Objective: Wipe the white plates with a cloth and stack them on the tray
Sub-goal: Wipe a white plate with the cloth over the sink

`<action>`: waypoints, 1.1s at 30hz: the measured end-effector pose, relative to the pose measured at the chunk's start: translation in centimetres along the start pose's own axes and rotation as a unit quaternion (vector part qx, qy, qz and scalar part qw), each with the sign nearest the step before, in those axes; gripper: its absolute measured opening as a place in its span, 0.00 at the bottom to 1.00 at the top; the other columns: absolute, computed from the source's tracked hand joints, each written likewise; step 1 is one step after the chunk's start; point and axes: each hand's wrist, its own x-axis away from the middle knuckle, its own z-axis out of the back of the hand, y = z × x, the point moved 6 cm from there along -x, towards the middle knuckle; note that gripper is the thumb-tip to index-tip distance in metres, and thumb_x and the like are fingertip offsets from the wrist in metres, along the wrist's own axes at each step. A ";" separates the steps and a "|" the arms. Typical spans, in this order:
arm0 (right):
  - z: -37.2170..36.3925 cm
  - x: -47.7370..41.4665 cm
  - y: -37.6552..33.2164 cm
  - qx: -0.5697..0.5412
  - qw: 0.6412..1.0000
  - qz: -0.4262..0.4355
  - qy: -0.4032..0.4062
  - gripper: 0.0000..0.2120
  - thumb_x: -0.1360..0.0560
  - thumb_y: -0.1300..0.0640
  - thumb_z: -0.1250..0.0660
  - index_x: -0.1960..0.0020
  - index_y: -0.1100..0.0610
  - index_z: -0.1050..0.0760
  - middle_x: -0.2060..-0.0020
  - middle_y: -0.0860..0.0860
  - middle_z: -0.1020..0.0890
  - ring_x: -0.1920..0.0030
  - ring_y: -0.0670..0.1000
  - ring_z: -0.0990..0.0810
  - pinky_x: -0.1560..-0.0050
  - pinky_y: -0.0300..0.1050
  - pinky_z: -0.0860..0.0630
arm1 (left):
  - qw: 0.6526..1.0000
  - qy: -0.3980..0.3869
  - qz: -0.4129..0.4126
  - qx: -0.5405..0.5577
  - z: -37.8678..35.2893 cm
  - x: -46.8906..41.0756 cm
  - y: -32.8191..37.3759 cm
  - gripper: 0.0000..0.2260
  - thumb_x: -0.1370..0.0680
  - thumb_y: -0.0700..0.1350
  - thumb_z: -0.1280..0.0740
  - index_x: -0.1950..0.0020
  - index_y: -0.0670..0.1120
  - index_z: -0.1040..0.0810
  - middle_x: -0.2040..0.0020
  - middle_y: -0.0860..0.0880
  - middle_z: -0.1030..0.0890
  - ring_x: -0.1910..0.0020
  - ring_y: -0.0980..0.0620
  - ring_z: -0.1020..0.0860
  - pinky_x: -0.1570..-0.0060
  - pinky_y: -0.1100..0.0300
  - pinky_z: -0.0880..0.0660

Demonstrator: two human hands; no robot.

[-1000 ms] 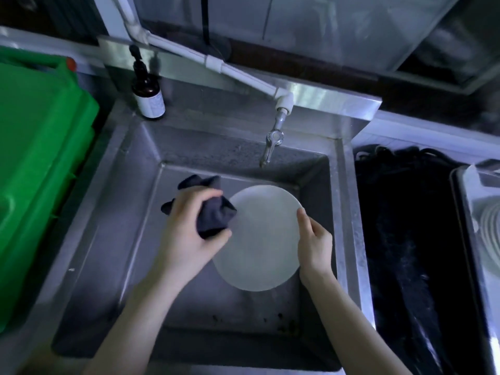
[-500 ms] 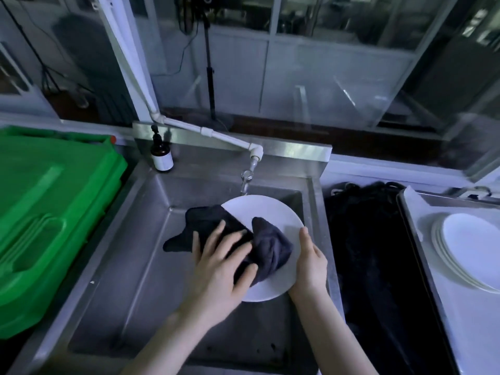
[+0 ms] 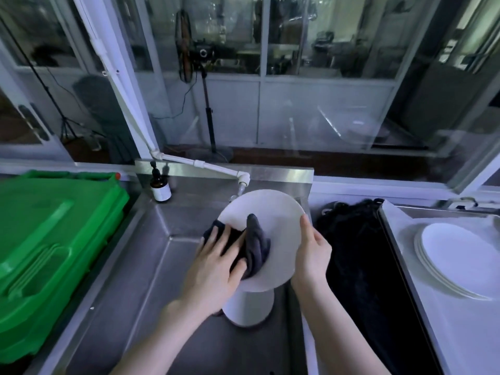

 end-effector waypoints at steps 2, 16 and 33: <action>0.1 -0.5 -0.6 0.006 1.000 0.005 0.000 0.23 0.21 0.48 0.33 0.66 0.64 0.27 0.74 0.50 0.26 0.72 0.45 0.28 0.70 0.36 0.31 | 0.999 -0.007 -0.038 0.038 -0.4 1.7 2.5 0.24 0.20 0.53 0.48 0.24 0.52 0.34 0.26 0.43 0.30 0.27 0.38 0.32 0.29 0.41 0.37; -1.2 0.7 0.8 -0.009 0.998 -0.045 -0.053 0.18 0.22 0.49 0.30 0.66 0.57 0.25 0.70 0.55 0.28 0.68 0.50 0.30 0.65 0.43 0.32 | 0.999 -0.003 -0.012 -0.046 3.1 -3.9 0.0 0.27 0.21 0.56 0.52 0.23 0.53 0.34 0.21 0.49 0.38 0.23 0.42 0.40 0.26 0.44 0.43; -2.2 1.0 0.7 -0.006 0.997 -0.031 -0.073 0.20 0.22 0.50 0.30 0.69 0.57 0.30 0.73 0.52 0.31 0.70 0.49 0.34 0.71 0.39 0.37 | 0.994 -0.024 0.003 -0.109 4.1 -5.7 -0.9 0.23 0.16 0.54 0.52 0.20 0.58 0.48 0.19 0.55 0.53 0.20 0.48 0.52 0.24 0.48 0.53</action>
